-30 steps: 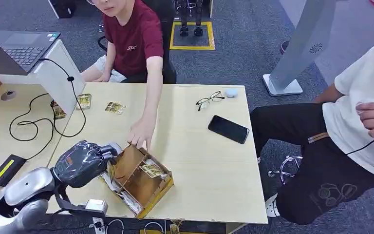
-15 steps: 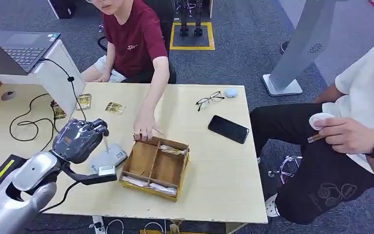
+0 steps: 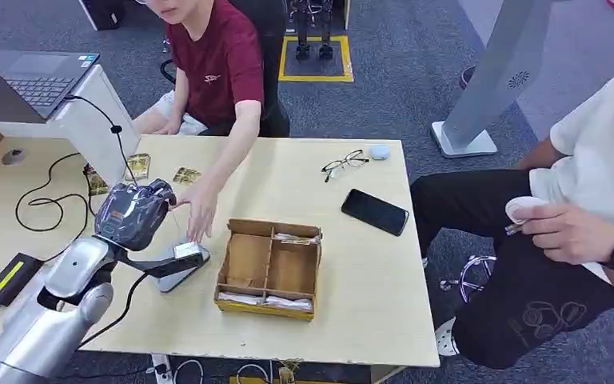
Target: Pass the card to the sensor for recognition and then transmit it.
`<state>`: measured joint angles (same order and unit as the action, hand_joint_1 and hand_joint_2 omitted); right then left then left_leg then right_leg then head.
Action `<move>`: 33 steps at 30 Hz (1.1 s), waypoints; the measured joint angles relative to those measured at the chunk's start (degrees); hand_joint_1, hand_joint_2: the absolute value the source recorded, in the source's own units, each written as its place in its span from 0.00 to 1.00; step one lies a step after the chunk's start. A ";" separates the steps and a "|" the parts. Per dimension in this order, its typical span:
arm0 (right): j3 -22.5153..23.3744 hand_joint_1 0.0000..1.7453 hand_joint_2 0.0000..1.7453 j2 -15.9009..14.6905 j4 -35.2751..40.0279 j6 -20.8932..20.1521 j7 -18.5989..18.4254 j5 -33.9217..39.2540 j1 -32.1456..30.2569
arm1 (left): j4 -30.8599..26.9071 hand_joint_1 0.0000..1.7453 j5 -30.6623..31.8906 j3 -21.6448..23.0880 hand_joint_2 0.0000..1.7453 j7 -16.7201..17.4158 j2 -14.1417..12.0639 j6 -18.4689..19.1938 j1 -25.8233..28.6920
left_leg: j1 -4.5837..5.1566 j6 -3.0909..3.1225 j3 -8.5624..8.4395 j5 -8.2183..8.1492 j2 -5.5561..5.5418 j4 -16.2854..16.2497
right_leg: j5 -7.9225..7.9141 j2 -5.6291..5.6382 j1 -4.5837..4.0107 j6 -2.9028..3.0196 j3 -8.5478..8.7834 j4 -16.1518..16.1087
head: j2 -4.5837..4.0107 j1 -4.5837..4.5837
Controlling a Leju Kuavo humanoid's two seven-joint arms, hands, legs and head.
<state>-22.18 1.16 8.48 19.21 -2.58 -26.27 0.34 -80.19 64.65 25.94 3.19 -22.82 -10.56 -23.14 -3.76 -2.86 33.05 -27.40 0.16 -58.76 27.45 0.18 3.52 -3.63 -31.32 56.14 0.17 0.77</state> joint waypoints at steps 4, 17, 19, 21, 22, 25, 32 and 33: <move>0.00 0.00 0.00 -0.22 0.02 -0.70 -0.15 0.11 0.48 | 2.18 1.00 0.00 -0.22 1.00 -0.54 1.37 0.00 -0.82 | 0.00 0.00 -0.01 0.01 0.02 0.00 | -0.07 0.02 0.00 0.00 0.00 0.00 | 0.00 0.02; 0.00 0.00 0.00 -0.33 0.04 -0.48 -0.22 0.02 0.66 | 4.98 0.00 -0.04 -0.44 1.00 -0.79 3.52 -0.48 -1.57 | 0.00 0.01 0.01 0.01 0.02 -0.01 | -0.06 0.02 0.00 0.01 -0.01 0.00 | 0.00 0.02; 0.00 0.00 0.00 -0.33 0.04 -0.26 -0.28 0.02 0.65 | 5.05 0.00 -0.02 -0.74 1.00 0.46 3.76 -2.14 -1.31 | 0.00 0.01 0.02 0.01 0.02 -0.01 | -0.06 0.02 0.00 0.00 0.00 0.00 | 0.00 0.02; 0.00 0.00 0.00 -0.33 0.04 -0.15 -0.35 0.02 0.63 | 5.05 0.00 0.99 -1.51 1.00 2.26 3.95 -4.46 -0.55 | 0.00 0.01 0.03 0.01 0.02 0.00 | -0.06 0.03 0.00 0.00 0.01 0.01 | 0.00 0.02; 0.00 0.00 0.00 -0.33 0.04 -0.06 -0.35 0.02 0.60 | 5.05 0.00 1.86 -2.32 1.00 3.48 3.98 -5.60 0.07 | 0.00 0.01 0.03 0.01 0.04 0.00 | -0.06 0.04 0.00 0.01 0.01 0.01 | 0.00 0.00; 0.00 0.00 0.00 -0.33 0.04 0.48 -0.22 0.09 0.41 | 5.29 0.00 2.93 -6.15 1.00 6.71 3.61 -8.80 2.65 | -0.01 0.00 0.04 0.00 0.05 0.01 | -0.05 0.05 -0.01 0.01 0.01 0.03 | 0.00 0.02; 0.02 0.00 0.00 -0.33 0.02 1.12 -0.06 0.35 -0.20 | 5.35 0.00 -0.62 -20.09 1.00 4.39 2.55 -16.29 12.66 | 0.00 -0.01 0.08 -0.04 0.13 0.04 | 0.02 0.09 0.00 -0.01 -0.03 0.04 | 0.00 0.02; 0.02 0.00 0.00 -0.33 0.02 1.25 0.02 0.63 -0.33 | 4.83 0.00 -2.37 -22.15 1.00 3.10 2.53 -18.02 14.85 | 0.00 -0.04 0.02 -0.07 0.22 0.04 | 0.03 0.22 0.00 -0.01 -0.10 0.03 | 0.00 0.02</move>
<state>-22.16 0.83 8.50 20.46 -2.56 -25.64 0.00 -75.36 62.29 3.79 6.29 -20.28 -28.57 -8.29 -3.76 -2.90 33.07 -27.47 0.38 -58.72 27.47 0.39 3.53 -3.63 -31.42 56.18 0.17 0.79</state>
